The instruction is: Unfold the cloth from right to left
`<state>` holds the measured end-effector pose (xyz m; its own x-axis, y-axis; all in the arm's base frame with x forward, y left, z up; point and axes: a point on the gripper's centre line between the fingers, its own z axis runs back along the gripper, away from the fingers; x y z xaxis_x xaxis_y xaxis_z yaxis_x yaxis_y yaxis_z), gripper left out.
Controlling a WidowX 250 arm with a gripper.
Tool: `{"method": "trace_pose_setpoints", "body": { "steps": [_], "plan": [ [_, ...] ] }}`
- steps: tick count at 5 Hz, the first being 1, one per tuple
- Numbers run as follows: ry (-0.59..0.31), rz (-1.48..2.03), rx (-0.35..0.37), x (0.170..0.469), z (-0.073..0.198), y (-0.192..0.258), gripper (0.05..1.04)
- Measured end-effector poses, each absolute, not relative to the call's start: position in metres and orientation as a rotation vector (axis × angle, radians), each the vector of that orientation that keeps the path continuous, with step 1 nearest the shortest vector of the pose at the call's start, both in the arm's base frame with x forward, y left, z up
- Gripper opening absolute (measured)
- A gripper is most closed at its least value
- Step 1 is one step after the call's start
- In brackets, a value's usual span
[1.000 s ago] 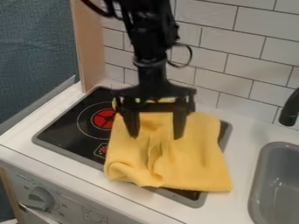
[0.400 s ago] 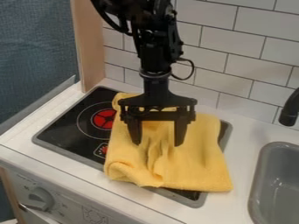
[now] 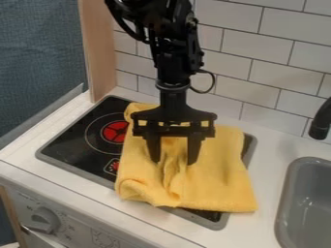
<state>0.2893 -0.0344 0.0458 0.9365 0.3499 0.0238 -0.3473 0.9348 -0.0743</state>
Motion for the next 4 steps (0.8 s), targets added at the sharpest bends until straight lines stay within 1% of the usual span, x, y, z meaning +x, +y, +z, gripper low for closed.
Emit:
{"method": "trace_pose_setpoints", "body": {
  "steps": [1,2,3,4],
  "plan": [
    [-0.043,0.357,-0.064,0.2901,0.0465,-0.0338,0.313],
    [-0.045,0.358,-0.065,0.2906,0.0465,-0.034,0.124],
    [-0.042,0.361,-0.067,0.2899,0.0462,-0.0339,0.047],
    [-0.044,0.363,-0.071,0.2889,0.0499,-0.0338,0.047]
  ]
}}
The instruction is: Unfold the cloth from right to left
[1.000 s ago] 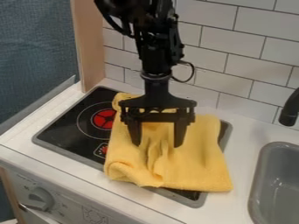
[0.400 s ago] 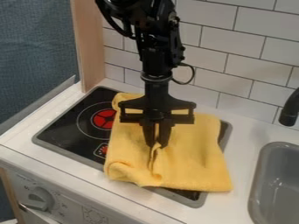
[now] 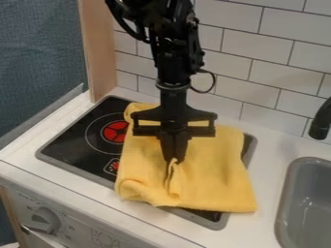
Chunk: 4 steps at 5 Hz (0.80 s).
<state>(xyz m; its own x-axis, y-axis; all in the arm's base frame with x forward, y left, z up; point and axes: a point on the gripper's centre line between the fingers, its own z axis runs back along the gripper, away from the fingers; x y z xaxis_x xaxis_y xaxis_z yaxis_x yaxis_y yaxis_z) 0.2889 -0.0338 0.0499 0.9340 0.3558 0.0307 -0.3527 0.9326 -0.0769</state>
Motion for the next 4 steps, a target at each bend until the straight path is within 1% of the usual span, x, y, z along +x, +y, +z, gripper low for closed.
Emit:
{"method": "trace_pose_setpoints", "body": {
  "steps": [1,2,3,4],
  "plan": [
    [-0.084,0.375,-0.09,0.283,0.068,-0.027,0.047],
    [-0.111,0.408,-0.106,0.277,0.085,-0.008,0.047],
    [-0.127,0.421,-0.125,0.269,0.102,0.018,0.047],
    [-0.128,0.461,-0.163,0.265,0.11,0.051,0.047]
  ]
}}
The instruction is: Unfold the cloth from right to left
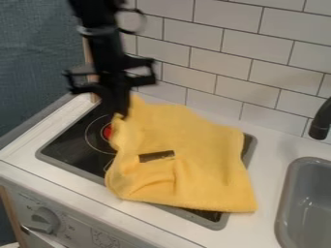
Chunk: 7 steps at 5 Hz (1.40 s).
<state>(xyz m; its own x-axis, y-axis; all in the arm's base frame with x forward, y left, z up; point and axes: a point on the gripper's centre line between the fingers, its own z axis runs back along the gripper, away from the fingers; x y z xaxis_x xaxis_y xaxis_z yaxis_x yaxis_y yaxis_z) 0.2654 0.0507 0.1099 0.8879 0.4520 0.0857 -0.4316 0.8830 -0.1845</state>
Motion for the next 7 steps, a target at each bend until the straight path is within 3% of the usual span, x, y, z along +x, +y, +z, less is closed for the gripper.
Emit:
{"method": "trace_pose_setpoints", "body": {
  "steps": [3,4,7],
  "plan": [
    [-0.085,0.508,-0.174,0.266,0.082,0.137,0.047],
    [-0.057,0.503,-0.118,0.262,0.067,0.149,0.047],
    [-0.014,0.474,-0.045,0.261,0.037,0.179,0.071]
  ]
}}
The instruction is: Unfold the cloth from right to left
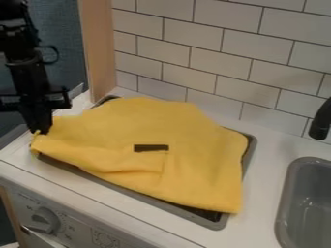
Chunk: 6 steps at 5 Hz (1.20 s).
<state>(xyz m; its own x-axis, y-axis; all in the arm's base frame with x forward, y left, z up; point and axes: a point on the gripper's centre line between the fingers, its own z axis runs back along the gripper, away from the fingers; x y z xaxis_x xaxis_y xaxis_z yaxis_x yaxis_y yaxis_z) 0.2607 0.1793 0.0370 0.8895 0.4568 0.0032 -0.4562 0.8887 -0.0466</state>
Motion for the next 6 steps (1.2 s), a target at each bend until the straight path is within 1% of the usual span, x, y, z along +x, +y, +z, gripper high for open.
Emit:
{"method": "trace_pose_setpoints", "body": {
  "steps": [1,2,3,4,5,6],
  "plan": [
    [-0.002,0.486,-0.057,0.261,0.036,0.178,0.219],
    [-0.008,0.515,-0.056,0.262,0.036,0.179,0.482],
    [-0.007,0.53,-0.056,0.262,0.036,0.179,0.795],
    [0.007,0.539,-0.062,0.26,0.036,0.177,1.014],
    [-0.01,0.551,-0.055,0.26,0.05,0.176,1.009],
    [-0.045,0.545,-0.056,0.259,0.068,0.173,0.999]
  ]
}}
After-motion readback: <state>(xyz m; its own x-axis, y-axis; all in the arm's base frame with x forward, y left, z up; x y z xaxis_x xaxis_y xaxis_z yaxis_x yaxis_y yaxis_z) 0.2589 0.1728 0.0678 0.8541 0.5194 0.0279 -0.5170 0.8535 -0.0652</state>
